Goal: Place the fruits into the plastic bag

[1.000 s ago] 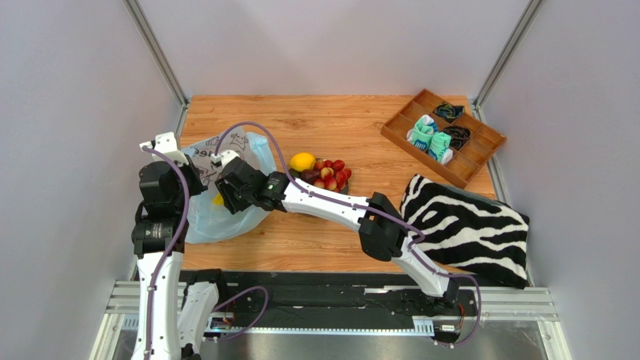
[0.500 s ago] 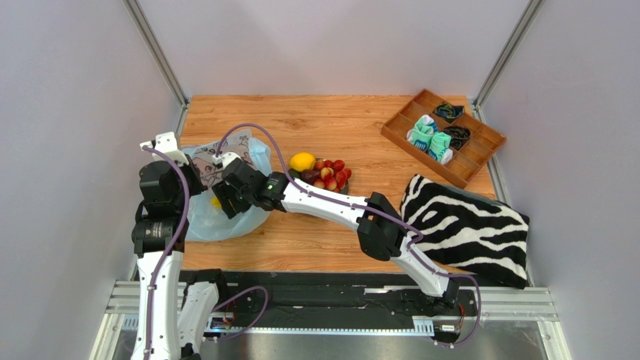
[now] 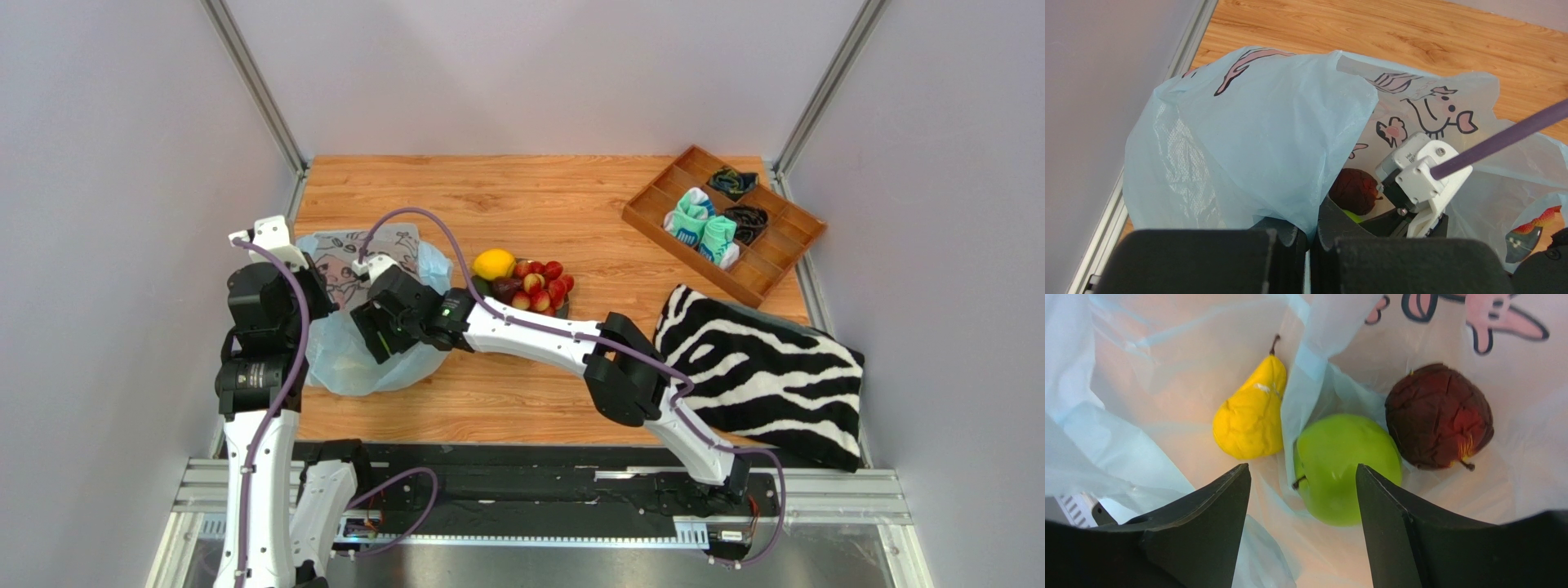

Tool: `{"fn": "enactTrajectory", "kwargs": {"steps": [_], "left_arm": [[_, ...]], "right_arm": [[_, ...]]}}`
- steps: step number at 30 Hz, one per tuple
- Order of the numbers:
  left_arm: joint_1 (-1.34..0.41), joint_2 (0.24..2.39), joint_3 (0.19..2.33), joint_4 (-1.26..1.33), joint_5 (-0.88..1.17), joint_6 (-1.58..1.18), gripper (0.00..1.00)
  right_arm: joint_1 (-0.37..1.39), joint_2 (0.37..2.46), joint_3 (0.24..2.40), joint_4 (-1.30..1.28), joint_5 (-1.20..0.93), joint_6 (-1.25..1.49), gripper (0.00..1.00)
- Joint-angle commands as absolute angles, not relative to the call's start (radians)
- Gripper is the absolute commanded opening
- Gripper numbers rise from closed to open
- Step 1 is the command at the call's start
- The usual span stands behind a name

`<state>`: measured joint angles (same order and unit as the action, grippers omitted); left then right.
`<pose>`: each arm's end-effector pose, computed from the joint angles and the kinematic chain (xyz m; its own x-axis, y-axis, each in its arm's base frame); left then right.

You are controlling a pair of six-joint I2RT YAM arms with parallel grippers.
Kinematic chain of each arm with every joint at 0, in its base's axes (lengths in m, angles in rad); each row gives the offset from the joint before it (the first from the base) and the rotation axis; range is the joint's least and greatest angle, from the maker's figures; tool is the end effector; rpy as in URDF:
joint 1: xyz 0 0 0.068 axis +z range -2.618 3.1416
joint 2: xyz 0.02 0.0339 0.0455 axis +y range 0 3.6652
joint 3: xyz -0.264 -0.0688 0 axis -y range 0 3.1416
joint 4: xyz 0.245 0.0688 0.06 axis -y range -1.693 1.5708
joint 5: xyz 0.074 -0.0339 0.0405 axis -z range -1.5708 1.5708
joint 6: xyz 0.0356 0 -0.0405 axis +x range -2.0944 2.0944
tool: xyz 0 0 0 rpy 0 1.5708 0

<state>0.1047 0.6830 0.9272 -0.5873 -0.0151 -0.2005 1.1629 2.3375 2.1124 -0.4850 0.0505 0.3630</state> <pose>0.1408 0.0153 0.3607 -0.3042 -0.2322 -0.9239 -0.1829 0.9660 -0.1826 0.2152 0.4936 0.2360 -0.5619 -0.4063 -0.7206 -0.7510 0.6157 0.2385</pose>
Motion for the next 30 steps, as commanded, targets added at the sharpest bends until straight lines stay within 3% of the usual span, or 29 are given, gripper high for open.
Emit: {"fn": "enactTrajectory", "kwargs": {"steps": [1,14,17,24,30], "left_arm": [[0.103,0.681,0.923,-0.563,-0.006,-0.201,0.00],[0.104,0.681,0.925,-0.564,-0.006,-0.201,0.00],[0.103,0.683,0.923,-0.565,-0.008,-0.202,0.00],[0.103,0.678,0.923,-0.565,0.014,-0.203,0.00],[0.103,0.680,0.923,-0.565,0.017,-0.206,0.00]], "right_arm": [[1.167,2.177,1.978,-0.292,0.015,0.365,0.67],[1.218,1.783,1.632,-0.069,-0.045,0.285,0.69],[1.216,1.700,1.553,-0.064,-0.002,0.281,0.69],[1.200,1.467,1.367,-0.201,0.351,0.259,0.69],[1.051,1.364,1.212,-0.251,0.355,0.348,0.70]]}}
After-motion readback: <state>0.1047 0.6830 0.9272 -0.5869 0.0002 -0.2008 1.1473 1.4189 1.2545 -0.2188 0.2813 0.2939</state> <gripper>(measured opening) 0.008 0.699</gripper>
